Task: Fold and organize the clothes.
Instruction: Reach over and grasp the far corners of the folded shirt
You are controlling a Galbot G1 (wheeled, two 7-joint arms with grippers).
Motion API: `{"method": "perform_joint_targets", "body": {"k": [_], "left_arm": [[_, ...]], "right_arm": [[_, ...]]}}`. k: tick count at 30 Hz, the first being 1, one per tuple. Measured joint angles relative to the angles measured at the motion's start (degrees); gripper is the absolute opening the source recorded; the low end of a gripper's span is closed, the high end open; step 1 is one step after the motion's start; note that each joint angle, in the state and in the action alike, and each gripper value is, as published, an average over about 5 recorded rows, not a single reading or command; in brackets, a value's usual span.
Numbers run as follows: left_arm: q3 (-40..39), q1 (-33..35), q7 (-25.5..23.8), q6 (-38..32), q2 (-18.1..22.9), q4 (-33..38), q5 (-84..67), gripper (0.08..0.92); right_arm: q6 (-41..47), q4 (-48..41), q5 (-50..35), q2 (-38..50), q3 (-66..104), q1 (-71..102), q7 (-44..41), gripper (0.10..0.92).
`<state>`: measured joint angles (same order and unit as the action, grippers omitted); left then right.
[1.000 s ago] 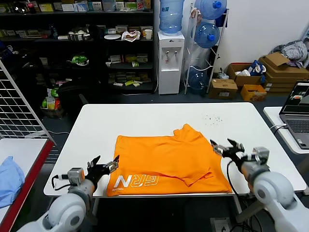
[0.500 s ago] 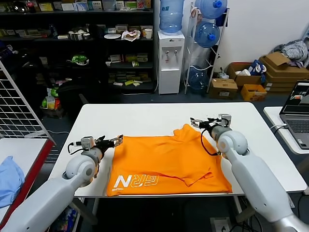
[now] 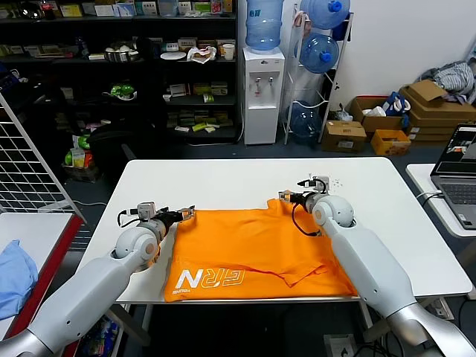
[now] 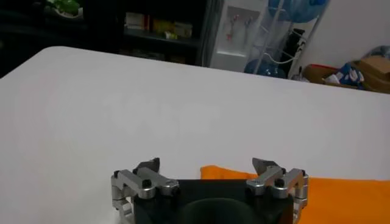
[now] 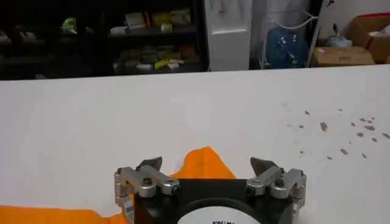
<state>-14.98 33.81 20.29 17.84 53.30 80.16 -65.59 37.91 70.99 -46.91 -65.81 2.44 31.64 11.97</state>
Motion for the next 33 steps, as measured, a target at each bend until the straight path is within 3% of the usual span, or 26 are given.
{"method": "perform_joint_targets", "body": {"k": [6, 12, 33], "left_arm": [[-1.0, -0.3, 0.4, 0.4, 0.2, -0.4, -0.1, 0.921], [-1.7, -0.4, 0.5, 0.5, 0.4, -0.5, 0.0, 0.895], [-3.3, -0.8, 0.4, 0.6, 1.1, 0.0, 0.2, 0.303]], "right_arm": [[1.0, -0.7, 0.0, -0.2, -0.5, -0.1, 0.0, 0.895], [1.5, -0.8, -0.3, -0.1, -0.7, 0.1, 0.2, 0.736], [1.0, 1.0, -2.5, 0.5, -0.4, 0.6, 0.4, 0.145]]}}
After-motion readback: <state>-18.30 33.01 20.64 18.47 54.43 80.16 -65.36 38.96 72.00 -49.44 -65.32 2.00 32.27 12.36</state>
